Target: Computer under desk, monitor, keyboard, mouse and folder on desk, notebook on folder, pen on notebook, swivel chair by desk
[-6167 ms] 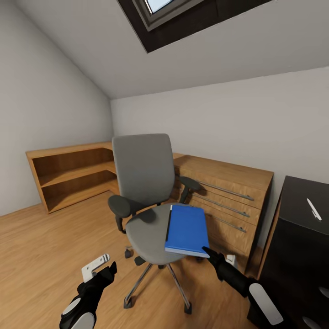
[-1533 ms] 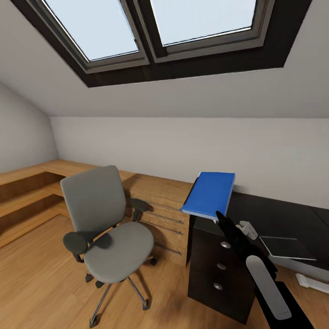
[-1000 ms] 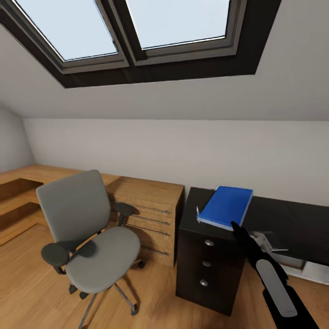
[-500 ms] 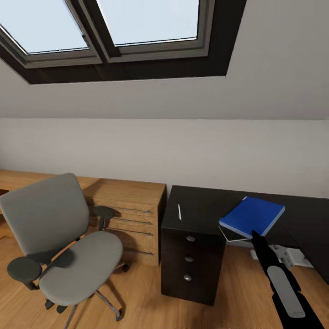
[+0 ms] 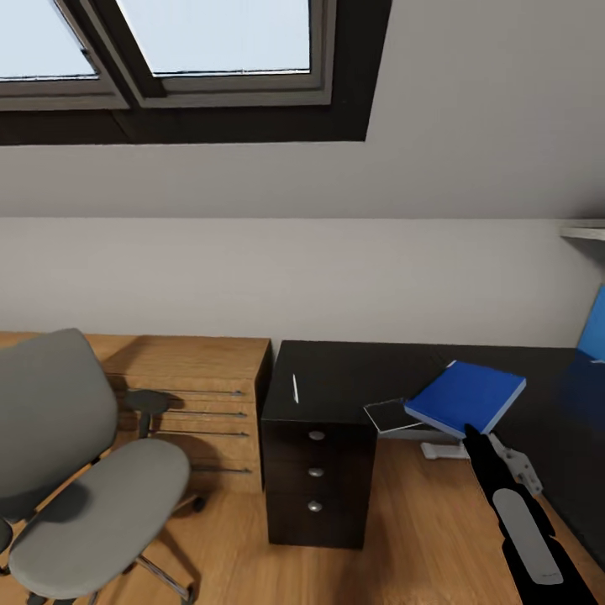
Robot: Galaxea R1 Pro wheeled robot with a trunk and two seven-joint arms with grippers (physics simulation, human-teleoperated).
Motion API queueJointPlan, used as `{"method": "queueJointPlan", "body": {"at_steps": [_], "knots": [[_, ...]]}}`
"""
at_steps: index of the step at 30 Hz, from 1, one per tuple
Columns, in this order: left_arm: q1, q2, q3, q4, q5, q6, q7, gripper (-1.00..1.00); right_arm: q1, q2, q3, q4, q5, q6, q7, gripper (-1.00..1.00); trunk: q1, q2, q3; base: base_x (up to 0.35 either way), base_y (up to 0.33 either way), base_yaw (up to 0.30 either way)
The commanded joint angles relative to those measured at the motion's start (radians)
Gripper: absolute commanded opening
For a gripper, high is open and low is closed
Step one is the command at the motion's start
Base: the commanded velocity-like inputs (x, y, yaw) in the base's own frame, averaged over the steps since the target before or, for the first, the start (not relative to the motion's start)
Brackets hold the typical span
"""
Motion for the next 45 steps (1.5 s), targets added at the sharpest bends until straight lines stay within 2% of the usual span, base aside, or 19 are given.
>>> {"method": "queueJointPlan", "body": {"at_steps": [1,20,29,37,45], "knots": [[-0.001,0.002,-0.008,-0.001,0.011,-0.006,0.006,1.00,-0.001,0.000,0.000,-0.001,-0.005,0.002,-0.005,-1.00,0.000,-0.001,-0.001,0.000,0.000,-0.297],[-0.001,0.001,-0.010,0.000,0.012,-0.006,0.006,1.00,-0.001,0.000,0.000,0.000,-0.003,-0.001,-0.005,-1.00,0.000,-0.001,-0.001,0.000,0.000,-0.296],[-0.001,-0.006,-0.010,0.009,0.011,-0.006,0.006,1.00,-0.001,0.004,0.002,-0.003,-0.004,-0.001,-0.005,-1.00,0.000,-0.001,-0.002,0.000,0.000,-0.060],[-0.001,-0.007,-0.010,0.009,0.011,-0.007,0.006,1.00,-0.001,0.004,0.003,-0.001,-0.003,-0.001,0.022,-1.00,0.000,-0.001,-0.011,0.000,0.000,-0.151],[-0.001,-0.020,-0.012,0.009,0.011,-0.008,0.006,1.00,-0.001,0.004,0.003,0.000,-0.003,-0.001,0.028,-1.00,0.000,-0.001,-0.021,0.000,0.000,-0.191]]}}
